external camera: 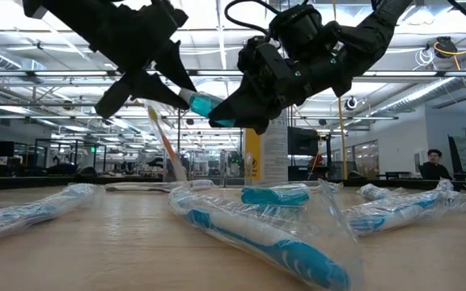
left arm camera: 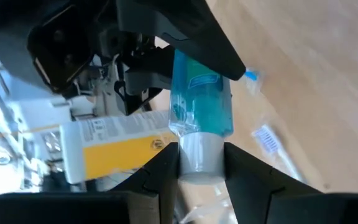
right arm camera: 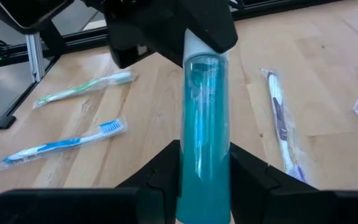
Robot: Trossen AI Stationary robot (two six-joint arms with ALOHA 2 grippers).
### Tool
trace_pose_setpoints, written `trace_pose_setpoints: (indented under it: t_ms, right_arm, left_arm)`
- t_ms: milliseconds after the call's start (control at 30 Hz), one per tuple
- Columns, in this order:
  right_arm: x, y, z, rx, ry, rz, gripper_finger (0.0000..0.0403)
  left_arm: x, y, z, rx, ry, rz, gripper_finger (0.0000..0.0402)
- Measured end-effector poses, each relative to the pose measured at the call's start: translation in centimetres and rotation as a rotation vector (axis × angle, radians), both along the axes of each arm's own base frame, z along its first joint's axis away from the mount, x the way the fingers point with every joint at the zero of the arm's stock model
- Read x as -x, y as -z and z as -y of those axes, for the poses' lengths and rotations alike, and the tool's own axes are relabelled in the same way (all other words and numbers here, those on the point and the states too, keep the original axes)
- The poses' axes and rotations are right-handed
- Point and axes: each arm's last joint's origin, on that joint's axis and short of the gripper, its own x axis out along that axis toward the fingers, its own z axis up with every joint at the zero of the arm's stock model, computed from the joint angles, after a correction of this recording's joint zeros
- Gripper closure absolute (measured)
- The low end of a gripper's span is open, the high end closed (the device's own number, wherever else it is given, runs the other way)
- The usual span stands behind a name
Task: Pick & Place toothbrushing station
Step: Put the top blue mouthwash into the middle section of the transparent organizer
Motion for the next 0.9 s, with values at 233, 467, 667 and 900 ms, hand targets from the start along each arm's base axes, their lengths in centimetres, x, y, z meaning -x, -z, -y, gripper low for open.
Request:
trace_pose_setpoints:
  t_ms: [233,467,667,900]
  right_arm:
    - [0.0,0.0,0.02,0.008,-0.001,0.001,0.0308]
    - [0.0,0.0,0.02,0.011,-0.002,0.001,0.0308]
    - [0.01,0.0,0.02,0.026,-0.007,0.003,0.0308]
    - [0.02,0.04,0.03,0.026,-0.005,-0.002,0.0308]
  left_arm:
    - [0.06,0.09,0.0,0.142,-0.087,0.084,0.0279]
    - [0.05,0.09,0.0,0.165,-0.1,0.099,0.0279]
    - [0.04,0.08,0.01,0.185,-0.113,0.114,0.0273]
    - [0.02,0.05,0.01,0.203,-0.126,0.131,0.023]
